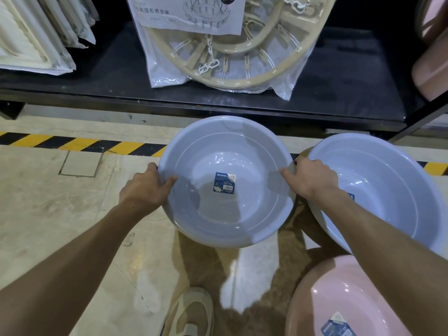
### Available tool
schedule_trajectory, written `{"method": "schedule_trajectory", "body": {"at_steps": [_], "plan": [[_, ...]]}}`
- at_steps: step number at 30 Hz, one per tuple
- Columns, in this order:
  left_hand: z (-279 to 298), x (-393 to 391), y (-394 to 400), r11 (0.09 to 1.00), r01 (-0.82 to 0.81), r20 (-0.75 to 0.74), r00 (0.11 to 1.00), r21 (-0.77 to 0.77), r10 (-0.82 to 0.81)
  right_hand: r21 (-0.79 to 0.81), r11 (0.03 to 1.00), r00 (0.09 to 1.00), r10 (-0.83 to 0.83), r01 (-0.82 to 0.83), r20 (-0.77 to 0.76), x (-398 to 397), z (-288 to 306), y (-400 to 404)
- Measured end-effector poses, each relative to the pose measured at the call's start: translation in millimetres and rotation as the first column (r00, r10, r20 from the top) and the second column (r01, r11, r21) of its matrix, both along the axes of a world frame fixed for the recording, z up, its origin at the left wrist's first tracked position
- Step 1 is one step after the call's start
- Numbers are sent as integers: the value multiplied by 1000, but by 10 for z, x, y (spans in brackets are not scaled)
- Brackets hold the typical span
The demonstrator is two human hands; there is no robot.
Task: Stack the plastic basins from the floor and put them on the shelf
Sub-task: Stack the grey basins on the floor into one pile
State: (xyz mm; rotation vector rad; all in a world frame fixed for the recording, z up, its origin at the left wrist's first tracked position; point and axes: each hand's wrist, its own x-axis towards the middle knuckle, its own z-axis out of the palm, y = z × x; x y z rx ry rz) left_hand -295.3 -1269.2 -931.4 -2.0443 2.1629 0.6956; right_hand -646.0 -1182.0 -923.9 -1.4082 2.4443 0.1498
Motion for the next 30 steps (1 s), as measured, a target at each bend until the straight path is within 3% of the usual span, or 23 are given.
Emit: {"method": "schedule_trajectory", "body": {"at_steps": [12,22,30], "plan": [[-136,-91,460,977,-195,-121,971,89,205,72,997,994,2,6,-108,106,6,165],[-96,-61,419,975,-220,-164,961,32,222,-25,1000,996,2,-4,-86,186,-27,241],[398,-81,381,966,-242,-183,958,-92,222,-155,986,997,-66,61,-28,184,373,408]]}}
